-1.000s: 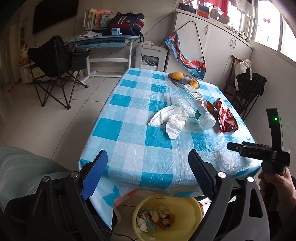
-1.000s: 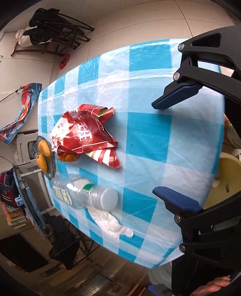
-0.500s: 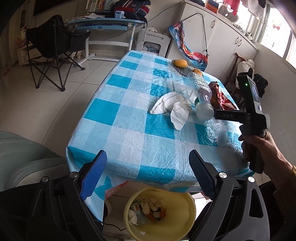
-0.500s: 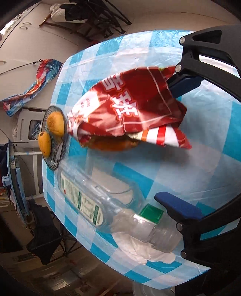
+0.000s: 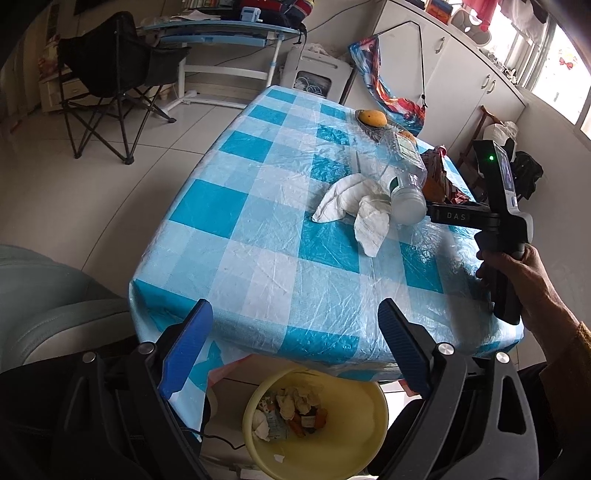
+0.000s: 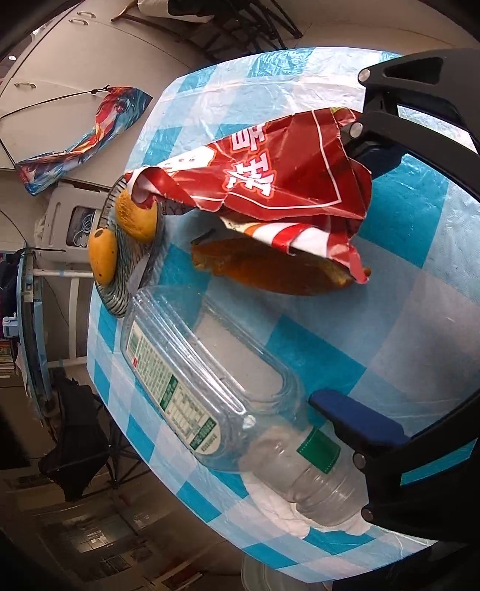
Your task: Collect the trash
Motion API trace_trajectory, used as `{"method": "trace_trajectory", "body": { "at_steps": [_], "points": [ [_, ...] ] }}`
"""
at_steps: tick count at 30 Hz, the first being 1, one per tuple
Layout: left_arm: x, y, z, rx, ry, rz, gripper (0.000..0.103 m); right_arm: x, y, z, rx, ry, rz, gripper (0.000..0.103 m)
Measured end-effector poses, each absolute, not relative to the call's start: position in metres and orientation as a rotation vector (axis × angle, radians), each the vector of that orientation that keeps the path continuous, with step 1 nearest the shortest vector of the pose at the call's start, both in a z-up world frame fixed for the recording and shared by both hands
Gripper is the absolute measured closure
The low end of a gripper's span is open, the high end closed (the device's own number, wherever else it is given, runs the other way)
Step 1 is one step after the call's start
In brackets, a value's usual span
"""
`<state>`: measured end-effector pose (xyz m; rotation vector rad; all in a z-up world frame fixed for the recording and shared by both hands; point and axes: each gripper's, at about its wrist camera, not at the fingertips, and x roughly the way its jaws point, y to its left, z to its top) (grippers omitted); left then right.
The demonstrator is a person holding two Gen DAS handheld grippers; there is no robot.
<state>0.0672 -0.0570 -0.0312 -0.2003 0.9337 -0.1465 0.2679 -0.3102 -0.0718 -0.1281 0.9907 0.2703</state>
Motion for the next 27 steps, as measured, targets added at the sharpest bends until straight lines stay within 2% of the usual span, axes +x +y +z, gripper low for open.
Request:
{"method": "trace_trajectory", "body": {
  "at_steps": [27],
  "points": [
    [0.04,-0.074,-0.037,-0.085,0.922,-0.159,0.012,0.268,-0.309,-0.071,-0.128,0.99,0.271,0.006]
  ]
}}
